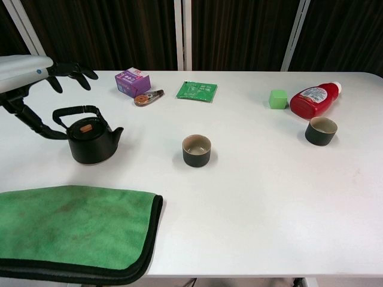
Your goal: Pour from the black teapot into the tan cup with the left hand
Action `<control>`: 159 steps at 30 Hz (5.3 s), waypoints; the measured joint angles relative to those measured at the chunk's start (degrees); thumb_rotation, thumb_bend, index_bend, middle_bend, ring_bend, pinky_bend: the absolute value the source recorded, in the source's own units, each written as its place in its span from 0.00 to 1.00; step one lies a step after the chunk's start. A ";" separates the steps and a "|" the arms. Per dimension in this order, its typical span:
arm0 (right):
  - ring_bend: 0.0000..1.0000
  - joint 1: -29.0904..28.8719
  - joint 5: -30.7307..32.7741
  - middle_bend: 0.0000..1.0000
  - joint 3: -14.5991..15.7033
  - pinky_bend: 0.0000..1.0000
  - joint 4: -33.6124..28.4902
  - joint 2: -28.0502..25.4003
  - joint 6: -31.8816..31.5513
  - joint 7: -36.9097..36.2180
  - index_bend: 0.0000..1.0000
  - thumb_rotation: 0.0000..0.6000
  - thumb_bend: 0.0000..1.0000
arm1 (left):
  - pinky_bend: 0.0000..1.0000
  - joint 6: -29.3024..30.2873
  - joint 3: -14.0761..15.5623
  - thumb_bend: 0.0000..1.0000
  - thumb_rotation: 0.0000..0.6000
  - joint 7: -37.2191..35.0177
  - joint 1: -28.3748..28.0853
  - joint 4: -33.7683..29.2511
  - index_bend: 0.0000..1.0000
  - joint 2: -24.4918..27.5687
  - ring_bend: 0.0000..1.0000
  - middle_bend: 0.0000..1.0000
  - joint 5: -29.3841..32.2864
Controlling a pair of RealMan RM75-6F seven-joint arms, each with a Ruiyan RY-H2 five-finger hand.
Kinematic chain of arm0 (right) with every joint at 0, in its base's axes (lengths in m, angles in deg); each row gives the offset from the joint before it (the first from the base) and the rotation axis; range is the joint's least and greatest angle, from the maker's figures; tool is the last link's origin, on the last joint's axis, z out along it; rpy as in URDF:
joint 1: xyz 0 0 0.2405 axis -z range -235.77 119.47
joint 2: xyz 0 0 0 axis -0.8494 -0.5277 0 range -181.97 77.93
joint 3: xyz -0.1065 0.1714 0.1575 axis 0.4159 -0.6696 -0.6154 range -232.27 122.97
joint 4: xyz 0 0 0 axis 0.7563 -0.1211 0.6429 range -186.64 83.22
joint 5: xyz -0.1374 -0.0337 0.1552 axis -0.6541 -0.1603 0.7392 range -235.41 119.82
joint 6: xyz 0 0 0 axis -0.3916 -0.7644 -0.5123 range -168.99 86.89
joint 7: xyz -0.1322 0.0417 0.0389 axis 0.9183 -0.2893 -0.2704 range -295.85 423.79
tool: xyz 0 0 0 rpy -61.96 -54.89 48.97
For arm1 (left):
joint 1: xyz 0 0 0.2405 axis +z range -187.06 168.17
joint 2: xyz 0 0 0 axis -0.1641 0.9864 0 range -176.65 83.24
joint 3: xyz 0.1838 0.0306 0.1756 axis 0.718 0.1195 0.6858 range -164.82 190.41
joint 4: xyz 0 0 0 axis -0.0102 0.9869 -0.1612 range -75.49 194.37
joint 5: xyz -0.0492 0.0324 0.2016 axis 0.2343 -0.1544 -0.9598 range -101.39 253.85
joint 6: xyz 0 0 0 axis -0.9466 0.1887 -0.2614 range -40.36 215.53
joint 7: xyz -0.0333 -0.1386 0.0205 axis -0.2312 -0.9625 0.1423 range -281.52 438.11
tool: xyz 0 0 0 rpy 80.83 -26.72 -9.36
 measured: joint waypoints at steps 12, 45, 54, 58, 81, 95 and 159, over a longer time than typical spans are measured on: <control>0.00 -0.20 0.95 0.00 0.33 0.00 2.25 0.99 0.23 -0.10 0.00 1.00 0.45 | 0.43 -3.34 -0.86 0.01 1.00 0.98 -3.56 0.60 0.24 -1.12 0.26 0.33 4.12; 0.00 -0.25 2.11 0.00 1.07 0.00 4.35 1.84 0.10 -0.95 0.00 1.00 0.45 | 0.51 -6.69 0.13 0.03 1.00 -2.66 -6.73 2.30 0.35 -0.55 0.38 0.46 9.76; 0.00 -0.24 1.86 0.00 1.29 0.00 4.20 1.72 -0.06 -0.70 0.00 1.00 0.45 | 0.51 -6.15 0.56 0.03 1.00 -2.12 -6.84 2.47 0.36 -0.28 0.39 0.47 10.29; 0.00 -0.26 1.92 0.00 1.35 0.00 4.30 1.85 -0.01 -0.69 0.00 1.00 0.45 | 0.51 -5.98 0.80 0.03 1.00 -1.38 -6.98 2.56 0.37 -0.29 0.40 0.48 10.91; 0.00 -0.09 2.67 0.00 1.39 0.00 5.01 2.26 0.23 -0.91 0.00 1.00 0.45 | 0.39 -5.85 1.60 0.03 1.00 -1.19 -7.45 2.45 0.48 -0.31 0.47 0.57 11.38; 0.00 0.05 3.16 0.00 1.39 0.00 5.38 2.44 0.57 -1.00 0.00 1.00 0.45 | 0.35 -6.43 2.00 0.03 1.00 -1.32 -7.84 2.57 0.52 -0.42 0.52 0.62 11.54; 0.00 0.51 4.82 0.00 1.37 0.00 8.94 4.43 1.39 -2.40 0.00 1.00 0.47 | 0.41 -7.19 1.84 0.03 1.00 -6.22 -8.21 3.44 0.76 -0.21 0.77 0.87 10.77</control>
